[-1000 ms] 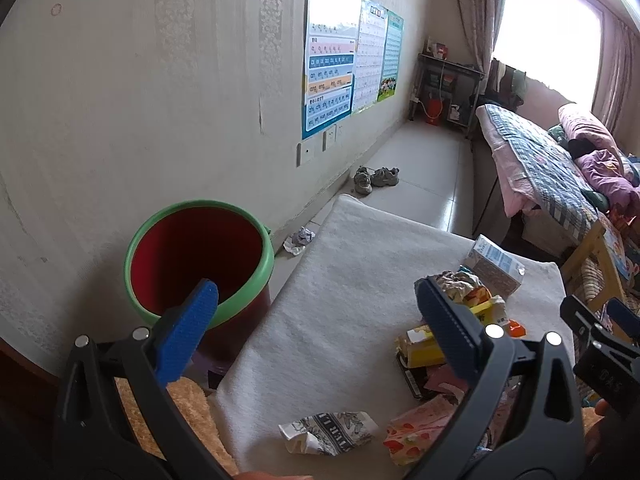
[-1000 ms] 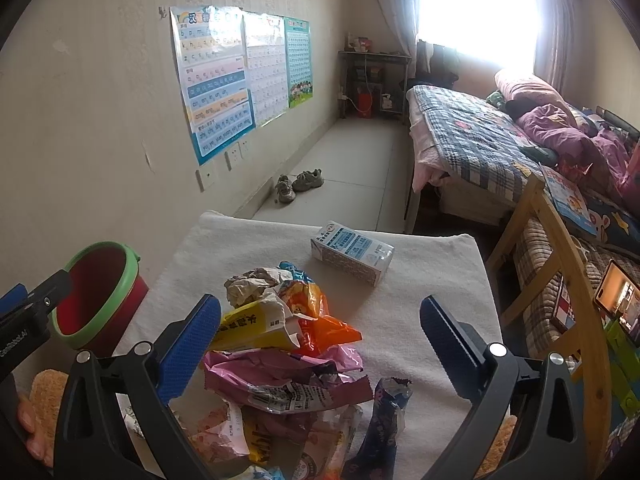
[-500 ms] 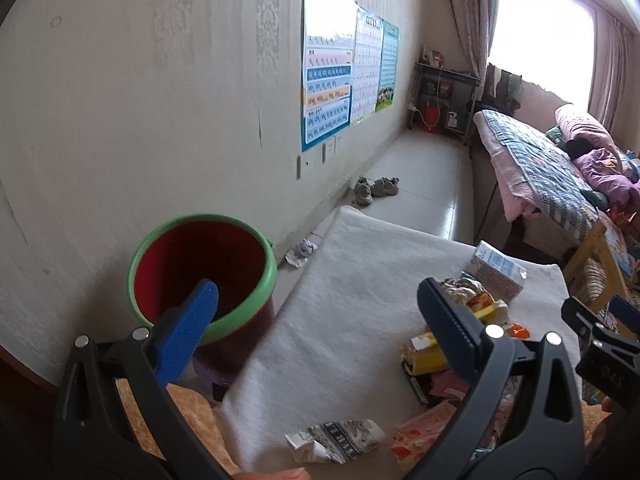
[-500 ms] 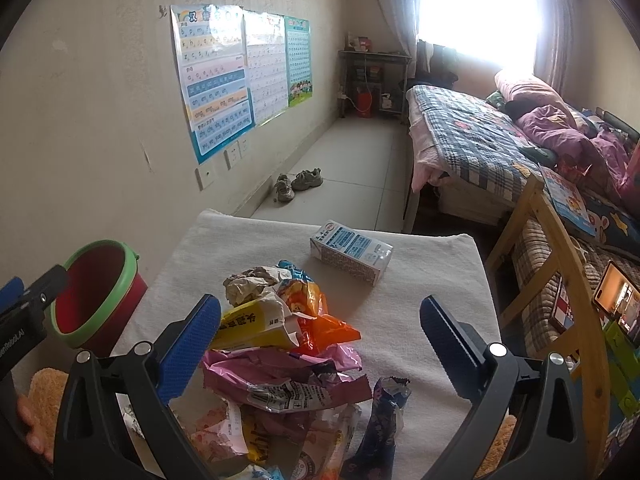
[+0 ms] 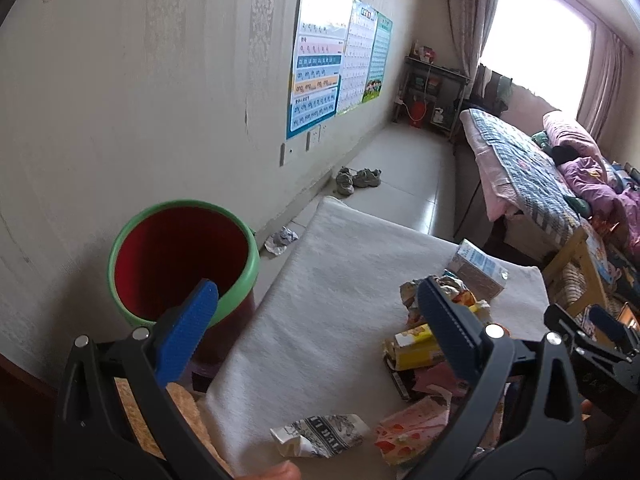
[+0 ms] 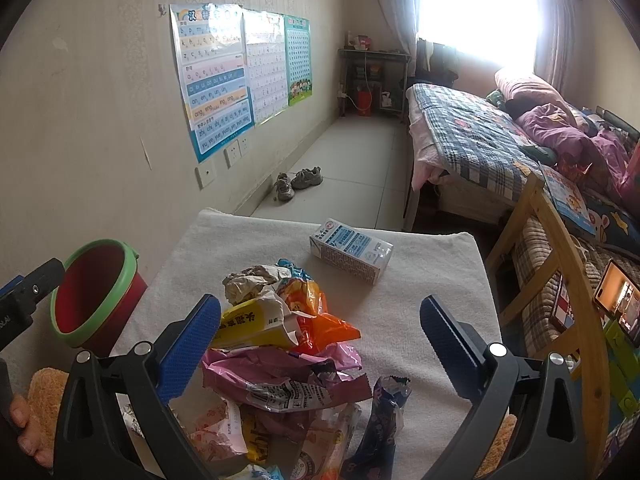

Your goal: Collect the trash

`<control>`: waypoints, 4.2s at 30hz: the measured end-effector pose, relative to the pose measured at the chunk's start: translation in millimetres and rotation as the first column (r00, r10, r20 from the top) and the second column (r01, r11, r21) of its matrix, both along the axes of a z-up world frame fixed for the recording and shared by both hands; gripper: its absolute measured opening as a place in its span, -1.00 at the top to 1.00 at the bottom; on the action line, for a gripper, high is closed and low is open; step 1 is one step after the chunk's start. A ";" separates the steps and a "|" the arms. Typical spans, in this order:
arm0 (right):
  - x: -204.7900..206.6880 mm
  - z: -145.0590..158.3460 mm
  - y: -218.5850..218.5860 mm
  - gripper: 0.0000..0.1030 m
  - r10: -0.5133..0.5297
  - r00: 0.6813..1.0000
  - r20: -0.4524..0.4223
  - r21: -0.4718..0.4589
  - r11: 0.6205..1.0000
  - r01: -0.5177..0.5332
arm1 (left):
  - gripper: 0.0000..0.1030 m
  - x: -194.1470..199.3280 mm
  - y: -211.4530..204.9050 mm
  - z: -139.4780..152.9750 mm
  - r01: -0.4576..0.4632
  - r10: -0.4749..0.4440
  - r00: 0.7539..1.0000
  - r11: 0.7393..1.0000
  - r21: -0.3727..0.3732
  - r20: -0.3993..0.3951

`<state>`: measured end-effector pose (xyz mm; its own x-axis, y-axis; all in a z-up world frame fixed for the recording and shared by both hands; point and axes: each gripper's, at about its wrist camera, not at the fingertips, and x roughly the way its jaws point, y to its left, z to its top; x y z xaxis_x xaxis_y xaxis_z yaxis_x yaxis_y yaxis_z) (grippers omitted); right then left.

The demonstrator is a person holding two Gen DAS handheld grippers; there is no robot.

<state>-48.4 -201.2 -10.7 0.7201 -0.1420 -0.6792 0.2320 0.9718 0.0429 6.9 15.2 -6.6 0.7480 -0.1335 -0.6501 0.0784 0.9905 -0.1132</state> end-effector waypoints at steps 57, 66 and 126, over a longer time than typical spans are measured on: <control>-1.4 -15.0 -14.9 -0.86 0.036 0.996 -0.082 0.045 0.998 -0.032 | -0.80 -21.9 -5.3 -97.4 0.267 -0.226 0.883 0.963 0.045 -0.412; -4.3 -33.3 -29.8 -0.86 0.042 0.986 -0.163 0.109 0.994 -0.024 | -0.52 -7.1 -27.3 -145.9 0.363 -0.261 0.806 0.927 0.095 -0.531; 41.4 -90.2 0.8 0.80 0.436 0.818 -0.375 0.314 0.890 -0.331 | 0.02 13.2 75.1 -83.2 0.080 -0.151 0.918 0.976 -0.202 -0.368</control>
<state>-7.0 -200.4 -100.9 0.3158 0.2783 -0.9071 -0.1115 0.9603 0.2558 20.1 90.3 -89.8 0.4226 -0.3445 -0.8383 0.1068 0.9374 -0.3314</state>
